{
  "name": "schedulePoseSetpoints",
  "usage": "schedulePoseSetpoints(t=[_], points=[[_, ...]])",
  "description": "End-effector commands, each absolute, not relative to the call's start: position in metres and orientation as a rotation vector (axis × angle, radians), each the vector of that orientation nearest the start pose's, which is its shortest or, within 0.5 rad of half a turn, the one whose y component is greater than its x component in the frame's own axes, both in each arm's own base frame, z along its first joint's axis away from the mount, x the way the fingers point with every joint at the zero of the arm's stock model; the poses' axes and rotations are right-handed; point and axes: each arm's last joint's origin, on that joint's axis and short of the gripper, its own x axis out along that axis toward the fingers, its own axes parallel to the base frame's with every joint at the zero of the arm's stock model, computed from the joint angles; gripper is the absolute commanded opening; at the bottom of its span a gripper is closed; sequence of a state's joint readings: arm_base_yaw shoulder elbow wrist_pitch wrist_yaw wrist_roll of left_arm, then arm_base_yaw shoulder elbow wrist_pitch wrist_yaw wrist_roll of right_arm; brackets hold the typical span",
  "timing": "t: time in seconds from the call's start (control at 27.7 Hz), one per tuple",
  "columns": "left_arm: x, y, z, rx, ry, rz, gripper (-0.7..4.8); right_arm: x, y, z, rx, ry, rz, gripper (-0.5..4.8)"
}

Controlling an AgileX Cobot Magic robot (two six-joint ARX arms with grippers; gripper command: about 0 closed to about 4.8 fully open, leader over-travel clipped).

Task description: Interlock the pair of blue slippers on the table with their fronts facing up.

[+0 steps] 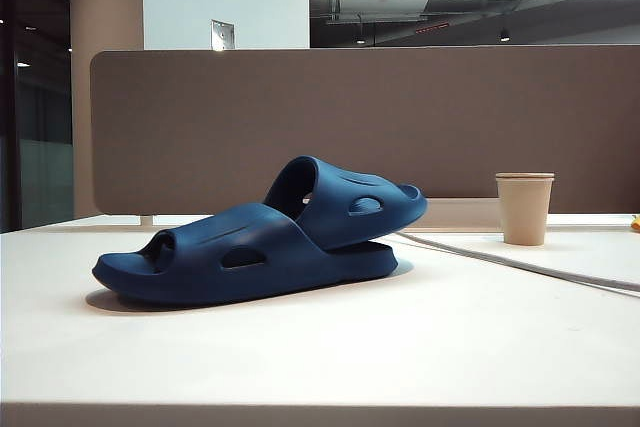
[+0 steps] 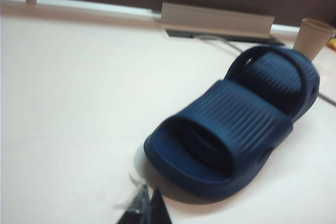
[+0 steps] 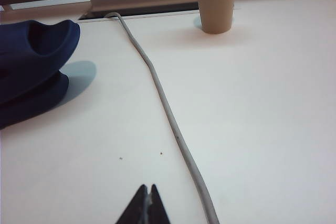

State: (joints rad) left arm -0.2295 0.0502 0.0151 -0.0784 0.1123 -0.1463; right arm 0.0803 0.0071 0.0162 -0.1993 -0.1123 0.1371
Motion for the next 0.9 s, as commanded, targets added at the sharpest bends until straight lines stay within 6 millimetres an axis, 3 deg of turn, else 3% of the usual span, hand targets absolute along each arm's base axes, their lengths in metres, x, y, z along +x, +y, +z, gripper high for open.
schedulePoseSetpoints(t=[0.04,0.9], points=[[0.0961,-0.0260,0.1559,-0.130,0.135,-0.338,-0.04,0.0949,0.0110,0.1498,0.135,0.195,0.178,-0.02],[0.0962,-0.0259,0.1559,-0.135,0.136,-0.337,-0.04,0.0949,0.0109,0.1499,0.110,0.192,0.180,-0.01]])
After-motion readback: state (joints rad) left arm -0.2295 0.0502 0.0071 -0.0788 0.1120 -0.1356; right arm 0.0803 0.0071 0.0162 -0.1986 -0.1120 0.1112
